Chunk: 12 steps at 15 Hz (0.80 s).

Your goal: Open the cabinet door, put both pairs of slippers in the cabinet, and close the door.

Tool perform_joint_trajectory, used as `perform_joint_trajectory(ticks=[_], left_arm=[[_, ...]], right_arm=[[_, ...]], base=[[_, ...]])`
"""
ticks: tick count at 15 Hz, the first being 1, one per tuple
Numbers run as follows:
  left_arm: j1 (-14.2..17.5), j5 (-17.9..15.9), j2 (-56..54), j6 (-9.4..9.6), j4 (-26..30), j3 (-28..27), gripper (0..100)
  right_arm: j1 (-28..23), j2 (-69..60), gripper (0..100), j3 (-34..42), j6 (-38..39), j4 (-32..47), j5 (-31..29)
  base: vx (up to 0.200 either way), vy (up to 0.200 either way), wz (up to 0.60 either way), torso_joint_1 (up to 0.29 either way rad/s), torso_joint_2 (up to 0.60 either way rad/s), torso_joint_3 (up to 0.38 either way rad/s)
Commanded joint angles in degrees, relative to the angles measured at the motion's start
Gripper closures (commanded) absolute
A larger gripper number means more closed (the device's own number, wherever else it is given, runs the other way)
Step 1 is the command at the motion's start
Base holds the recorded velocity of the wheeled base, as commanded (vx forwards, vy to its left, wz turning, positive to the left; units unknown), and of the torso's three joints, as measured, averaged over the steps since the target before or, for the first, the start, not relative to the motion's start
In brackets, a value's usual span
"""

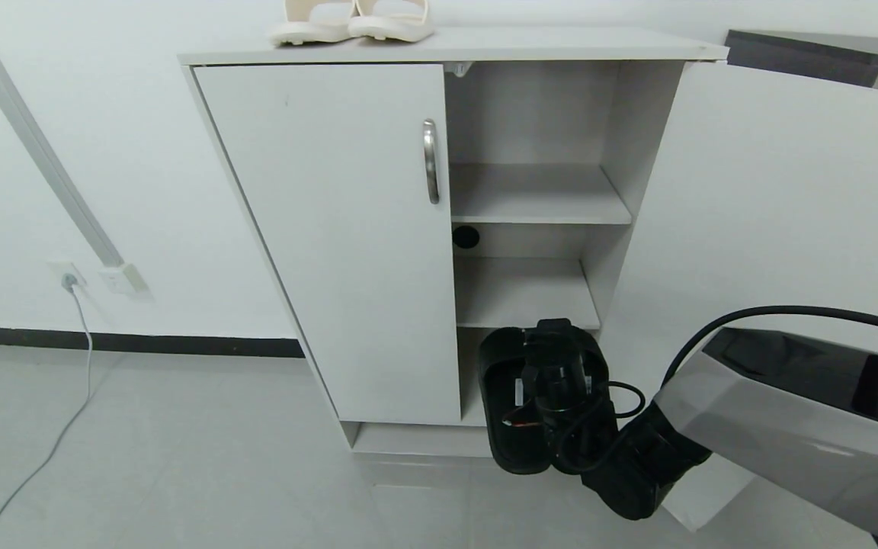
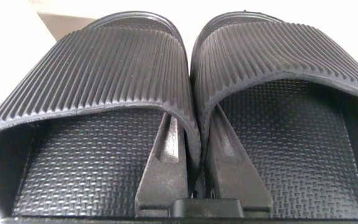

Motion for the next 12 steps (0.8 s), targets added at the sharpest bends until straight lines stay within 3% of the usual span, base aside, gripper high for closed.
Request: perform_joint_trajectory(ticks=[1,5,9,12], left_arm=[[-0.01,0.01,0.10,-0.01,0.00,0.01,100],[-0.01,0.10,0.10,-0.01,0.00,0.01,100],[-0.01,0.10,0.10,-0.10,0.00,0.01,100],[-0.01,0.10,0.10,-0.10,0.00,0.01,100]], right_arm=[[0.10,0.39,100,-0.09,0.01,-0.09,-0.03],[0.28,1.27,100,-0.36,0.01,-2.02,-1.00],[0.63,2.41,100,1.75,-8.08,-18.02,-2.05],[0.28,3.11,100,2.81,-9.92,-19.60,-1.88]], base=[[0.000,0.000,0.00,0.007,0.00,-0.193],[0.000,0.000,0.00,0.005,0.00,-0.193],[0.000,0.000,0.00,0.005,0.00,-0.038],[0.000,0.000,0.00,0.000,0.00,0.000]])
